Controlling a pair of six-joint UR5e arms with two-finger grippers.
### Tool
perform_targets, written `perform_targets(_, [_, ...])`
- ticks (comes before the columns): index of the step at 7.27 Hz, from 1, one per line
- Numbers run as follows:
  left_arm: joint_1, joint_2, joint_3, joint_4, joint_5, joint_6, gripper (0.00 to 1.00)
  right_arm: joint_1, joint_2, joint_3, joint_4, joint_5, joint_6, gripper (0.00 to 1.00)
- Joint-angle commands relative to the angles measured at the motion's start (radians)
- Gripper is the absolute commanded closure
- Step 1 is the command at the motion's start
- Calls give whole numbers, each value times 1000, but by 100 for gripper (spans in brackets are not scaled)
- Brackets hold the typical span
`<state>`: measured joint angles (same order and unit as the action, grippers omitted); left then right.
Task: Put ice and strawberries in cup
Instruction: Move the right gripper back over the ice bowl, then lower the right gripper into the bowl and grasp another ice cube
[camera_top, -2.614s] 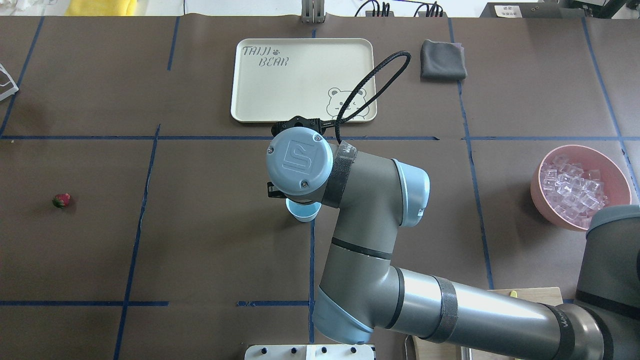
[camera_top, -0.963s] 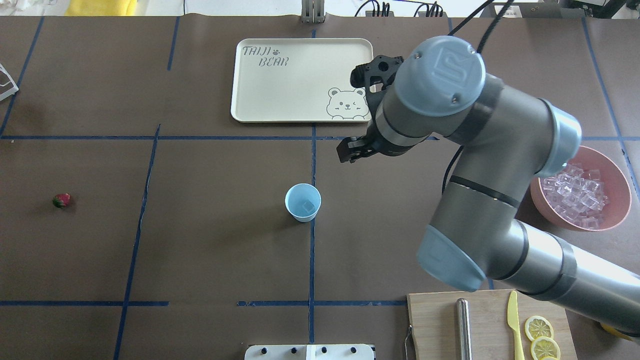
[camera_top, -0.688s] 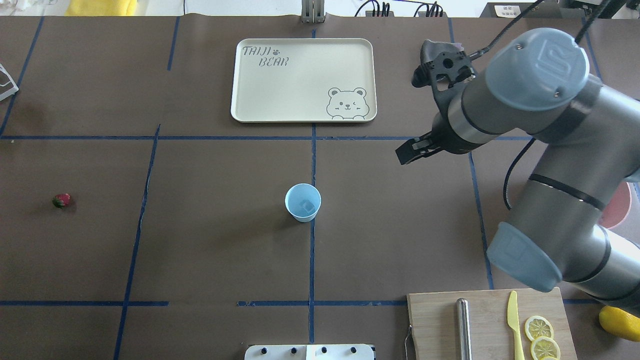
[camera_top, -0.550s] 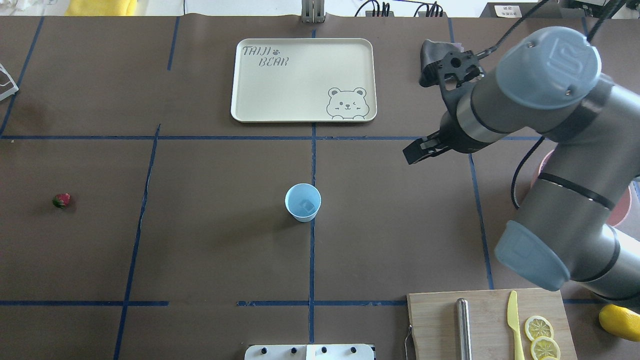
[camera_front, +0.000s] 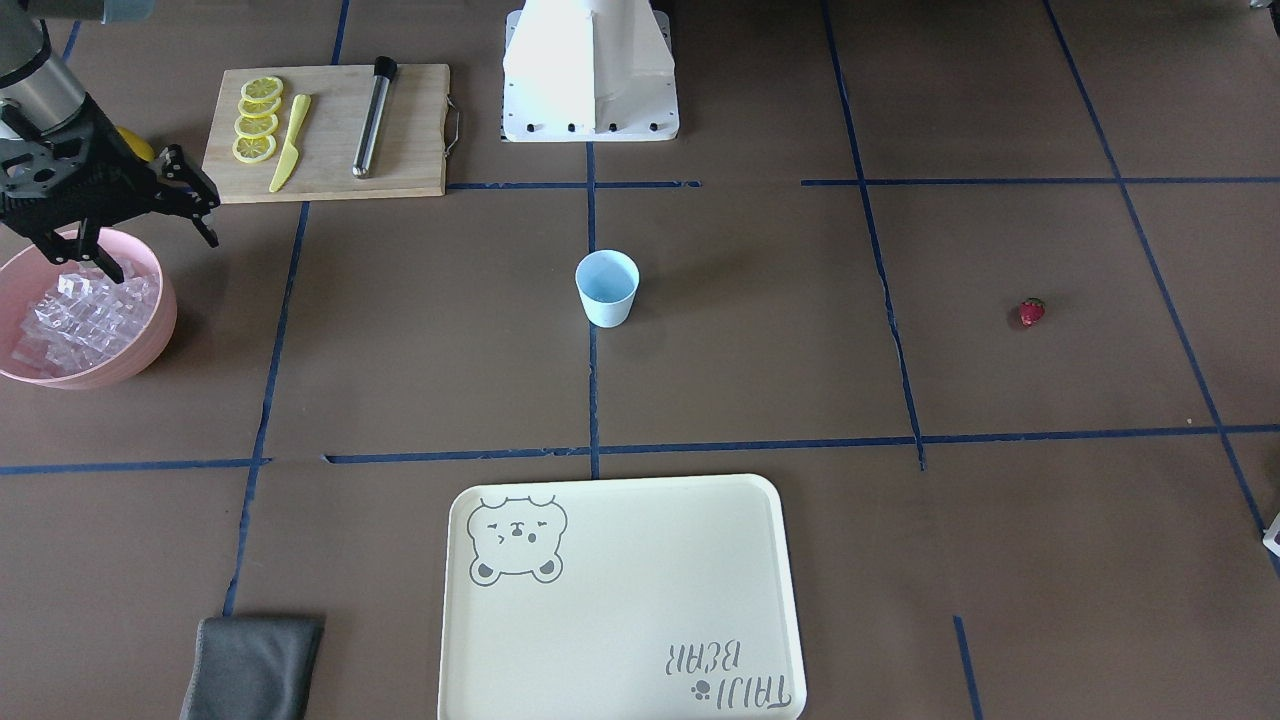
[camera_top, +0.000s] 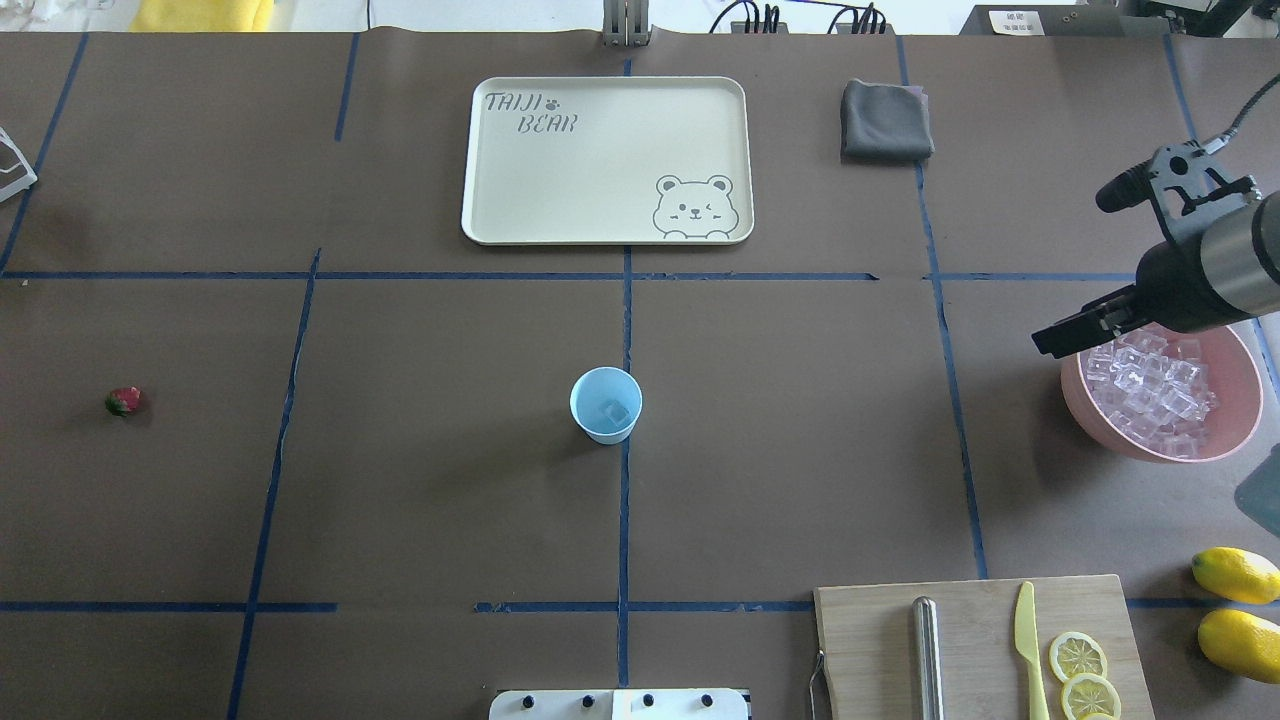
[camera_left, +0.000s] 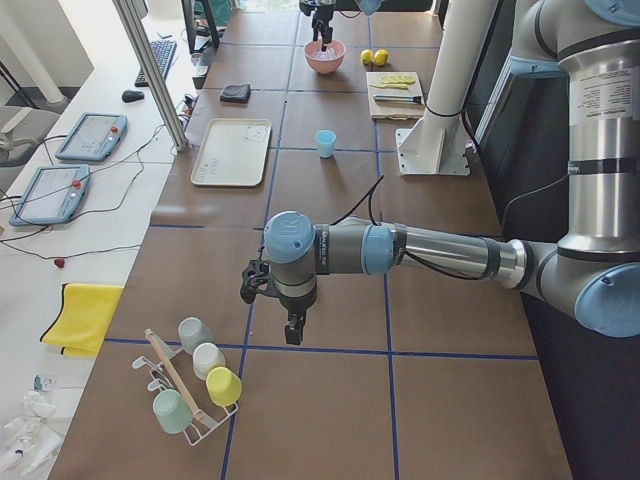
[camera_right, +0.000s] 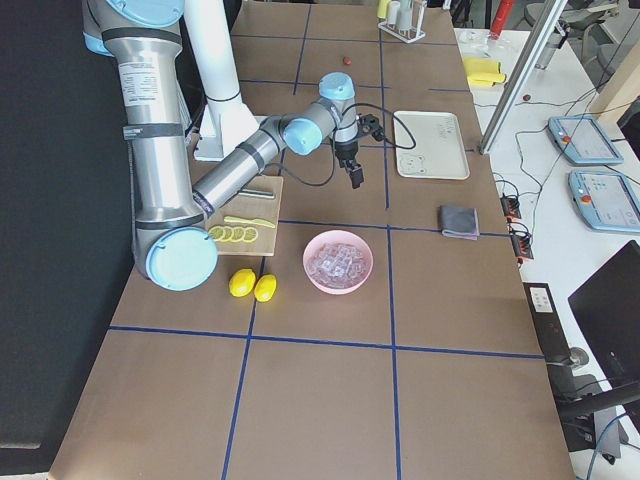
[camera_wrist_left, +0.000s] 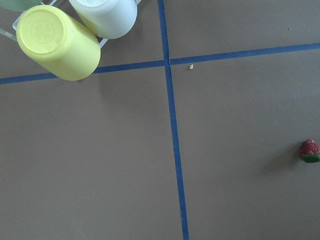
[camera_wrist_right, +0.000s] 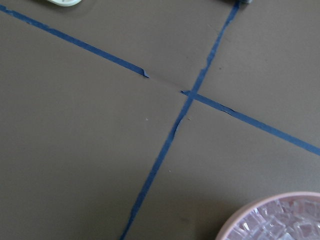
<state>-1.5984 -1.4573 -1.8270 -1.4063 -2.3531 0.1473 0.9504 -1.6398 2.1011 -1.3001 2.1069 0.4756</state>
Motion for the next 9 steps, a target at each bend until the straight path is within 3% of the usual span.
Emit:
perform_targets(1, [0, -1, 0, 1, 0, 0, 0, 63, -122, -46, 116, 33, 17, 1])
perform_targets(4, [0, -1, -2, 0, 0, 0, 0, 74, -156, -64, 120, 30, 345, 2])
perform_targets(7, [0, 0, -11, 0, -2, 0, 0, 73, -178, -171, 266, 24, 527, 7])
perform_targets(9, [1, -1, -17, 0, -2, 0, 0, 71, -199, -173, 277, 24, 570, 11])
